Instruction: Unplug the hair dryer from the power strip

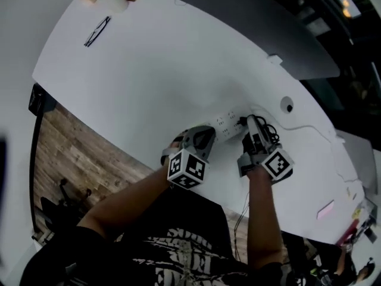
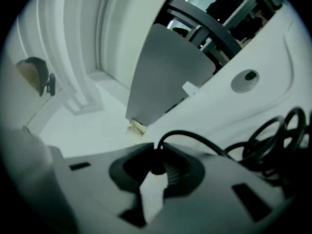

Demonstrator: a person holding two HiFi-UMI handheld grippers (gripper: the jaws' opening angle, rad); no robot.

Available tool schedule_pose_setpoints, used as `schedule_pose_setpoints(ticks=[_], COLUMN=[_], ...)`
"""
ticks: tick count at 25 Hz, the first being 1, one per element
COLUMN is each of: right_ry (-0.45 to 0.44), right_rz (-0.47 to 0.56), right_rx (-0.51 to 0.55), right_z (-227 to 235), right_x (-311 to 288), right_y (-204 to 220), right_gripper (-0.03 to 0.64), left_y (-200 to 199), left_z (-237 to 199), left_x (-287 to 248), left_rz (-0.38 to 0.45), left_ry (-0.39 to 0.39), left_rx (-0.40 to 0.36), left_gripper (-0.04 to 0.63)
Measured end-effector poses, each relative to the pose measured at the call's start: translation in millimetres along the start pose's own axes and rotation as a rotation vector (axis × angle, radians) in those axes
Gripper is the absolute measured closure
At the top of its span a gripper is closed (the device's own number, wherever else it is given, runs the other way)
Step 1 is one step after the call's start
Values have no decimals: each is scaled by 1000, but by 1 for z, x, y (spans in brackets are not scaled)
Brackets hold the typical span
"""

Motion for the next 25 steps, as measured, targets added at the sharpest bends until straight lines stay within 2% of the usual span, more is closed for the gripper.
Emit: schedule_pose_setpoints(ticks=[3,5,7,9,12,16,21,23,25], right_ry=[-17,12,74,87,59,41,61,44,75], right_rz=[2,-12,-35,-38,-4,25,41,46,29], right_rx=[81,157,246,295,324,277,254,286,404], right_z=[-8,-6,-4,-6,-8,-4,0,-5,-7], right_x=[0,-1,2,4,8,9,6,2,1], right_y=[4,9,13,13,12,11,9,9,11], right_gripper=[543,544,543,543,543,541,541,540,530], left_y=[-1,-1,-1,-1,-2,-1,-2,-2,-1], left_z=[-2,-2,0,3,2,4,5,5,4], left_x=[3,3,2,1,-1,-1,0,0,0], left_rz=[-4,-20,-50,-73,-75,-64,-56,-55,-56], left_ry=[-10,-9,-12,-38,-74,-84,-88,-93,-97], left_rx=[31,21,-35,-100,-129,-135,-138,-145,-151], left_gripper=[571,571,571,571,571,571,571,571,571])
Point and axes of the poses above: the fingertips, and each gripper's own axes: x backward along the fingers, z to its right, y out of its underside, the point moved 2 cm from there along x, backward along the fingers, and after that the axes turned 7 degrees about -x, right-handed, at the moved point
